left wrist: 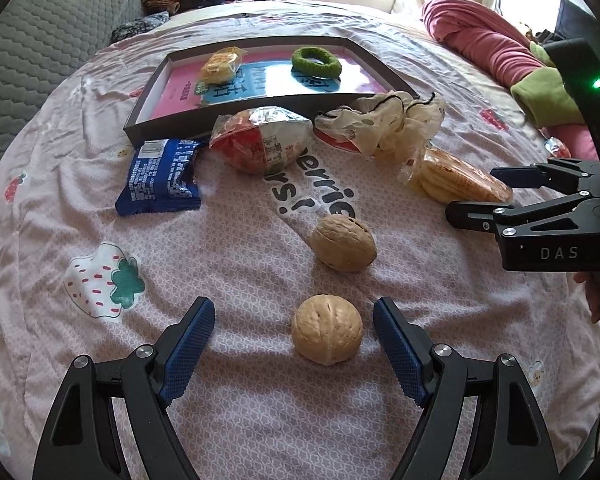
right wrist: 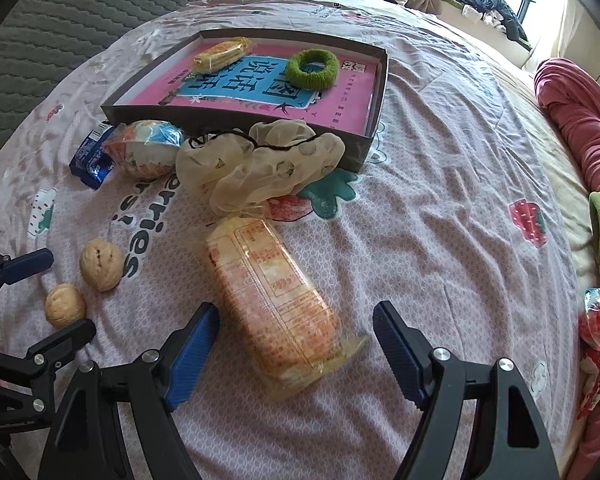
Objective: Organize objects
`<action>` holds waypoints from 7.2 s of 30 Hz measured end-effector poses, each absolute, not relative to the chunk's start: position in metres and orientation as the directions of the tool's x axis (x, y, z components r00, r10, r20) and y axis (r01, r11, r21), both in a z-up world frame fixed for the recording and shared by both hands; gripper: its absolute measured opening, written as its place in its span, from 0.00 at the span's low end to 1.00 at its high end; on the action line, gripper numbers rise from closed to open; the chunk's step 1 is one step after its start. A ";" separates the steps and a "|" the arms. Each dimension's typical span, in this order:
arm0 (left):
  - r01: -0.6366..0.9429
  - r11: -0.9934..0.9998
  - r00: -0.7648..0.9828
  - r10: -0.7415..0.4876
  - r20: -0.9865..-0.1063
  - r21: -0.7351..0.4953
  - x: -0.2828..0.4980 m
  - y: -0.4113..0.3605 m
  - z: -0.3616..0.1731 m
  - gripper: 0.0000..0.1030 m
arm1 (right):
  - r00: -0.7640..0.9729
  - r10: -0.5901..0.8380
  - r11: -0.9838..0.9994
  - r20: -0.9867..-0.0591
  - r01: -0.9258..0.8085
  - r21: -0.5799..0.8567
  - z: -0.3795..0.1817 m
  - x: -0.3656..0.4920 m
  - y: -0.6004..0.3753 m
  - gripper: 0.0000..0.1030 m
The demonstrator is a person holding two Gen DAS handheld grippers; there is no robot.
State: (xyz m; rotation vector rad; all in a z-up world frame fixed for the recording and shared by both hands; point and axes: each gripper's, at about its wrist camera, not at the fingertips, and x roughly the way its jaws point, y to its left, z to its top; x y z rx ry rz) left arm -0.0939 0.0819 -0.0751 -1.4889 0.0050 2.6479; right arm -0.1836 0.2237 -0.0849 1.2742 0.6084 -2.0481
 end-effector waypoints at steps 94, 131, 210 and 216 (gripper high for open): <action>-0.028 -0.997 -0.674 0.069 -0.736 -0.069 -0.043 0.080 0.053 0.33 | -0.345 -0.554 -0.650 -0.757 0.748 0.134 0.043 -0.083 0.249 0.41; 0.000 -0.998 -0.726 0.040 -0.687 -0.059 -0.126 0.046 0.088 0.33 | -0.416 -0.623 -0.644 -0.663 0.753 0.133 0.092 -0.135 0.189 0.41; -0.072 -0.997 -0.600 0.075 -0.796 -0.040 -0.344 0.063 -0.071 0.36 | -0.413 -0.414 -0.781 -0.811 0.619 0.083 -0.082 -0.316 0.138 0.42; -0.063 -0.997 -0.584 0.073 -0.809 -0.044 -0.345 0.063 -0.074 0.46 | -0.409 -0.416 -0.781 -0.813 0.618 0.089 -0.082 -0.315 0.139 0.42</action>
